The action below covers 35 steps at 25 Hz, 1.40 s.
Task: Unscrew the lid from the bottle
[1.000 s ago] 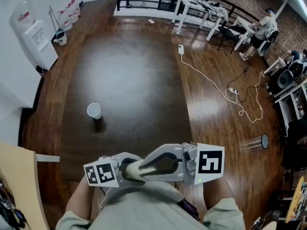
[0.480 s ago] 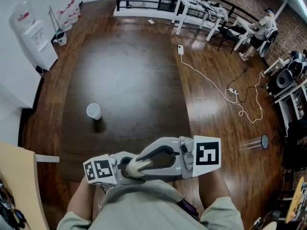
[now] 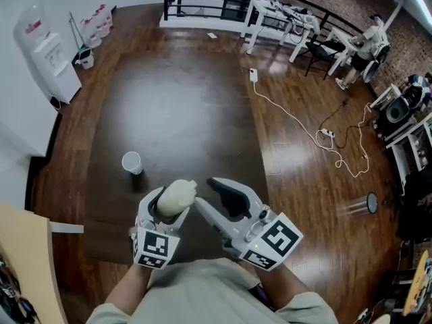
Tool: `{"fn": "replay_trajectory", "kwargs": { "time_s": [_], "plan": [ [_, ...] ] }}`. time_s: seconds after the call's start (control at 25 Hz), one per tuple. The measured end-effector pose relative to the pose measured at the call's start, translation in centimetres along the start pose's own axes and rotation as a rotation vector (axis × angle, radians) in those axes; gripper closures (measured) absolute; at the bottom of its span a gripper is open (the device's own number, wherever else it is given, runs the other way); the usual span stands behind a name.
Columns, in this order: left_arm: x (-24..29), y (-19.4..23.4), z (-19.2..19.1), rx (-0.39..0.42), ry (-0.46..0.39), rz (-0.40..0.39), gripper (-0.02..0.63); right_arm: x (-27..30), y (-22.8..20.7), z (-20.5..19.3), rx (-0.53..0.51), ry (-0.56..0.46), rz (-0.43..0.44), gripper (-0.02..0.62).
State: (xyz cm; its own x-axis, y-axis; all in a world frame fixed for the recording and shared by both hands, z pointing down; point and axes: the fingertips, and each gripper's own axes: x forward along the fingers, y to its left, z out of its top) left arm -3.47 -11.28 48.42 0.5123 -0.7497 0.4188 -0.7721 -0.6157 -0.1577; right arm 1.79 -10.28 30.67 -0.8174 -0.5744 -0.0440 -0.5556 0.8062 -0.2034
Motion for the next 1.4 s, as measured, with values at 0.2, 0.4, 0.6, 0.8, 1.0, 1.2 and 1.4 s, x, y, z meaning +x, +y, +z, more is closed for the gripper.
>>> {"fn": "replay_trajectory", "kwargs": {
  "time_s": [0.2, 0.4, 0.6, 0.8, 1.0, 1.2, 1.4],
  "plan": [
    [-0.4, 2.9, -0.7, 0.148, 0.029, 0.253, 0.287, 0.6, 0.4, -1.8, 0.225, 0.017, -0.092, 0.446],
    [-0.5, 3.3, -0.4, 0.285, 0.049, 0.366, 0.287, 0.7, -0.1, -2.8, 0.38, 0.025, -0.174, 0.42],
    [-1.1, 3.7, 0.8, 0.361, 0.047, 0.438, 0.287, 0.6, -1.2, -3.7, 0.478, 0.041, -0.237, 0.41],
    [-1.1, 3.0, 1.1, 0.347, 0.031, 0.39, 0.288, 0.1, -1.3, -3.5, 0.496, 0.036, -0.211, 0.417],
    [-1.1, 1.7, 0.5, 0.33, 0.018, 0.241, 0.29, -0.2, -1.0, -2.9, 0.46, 0.043, -0.108, 0.499],
    [-1.8, -1.2, 1.0, 0.161, -0.034, -0.077, 0.29, -0.6, 0.5, -1.6, 0.362, 0.084, 0.123, 0.515],
    [-3.8, -4.8, 2.1, 0.087, -0.129, -0.467, 0.29, -1.6, 3.2, -0.6, 0.21, 0.156, 0.388, 0.52]
  ]
}}
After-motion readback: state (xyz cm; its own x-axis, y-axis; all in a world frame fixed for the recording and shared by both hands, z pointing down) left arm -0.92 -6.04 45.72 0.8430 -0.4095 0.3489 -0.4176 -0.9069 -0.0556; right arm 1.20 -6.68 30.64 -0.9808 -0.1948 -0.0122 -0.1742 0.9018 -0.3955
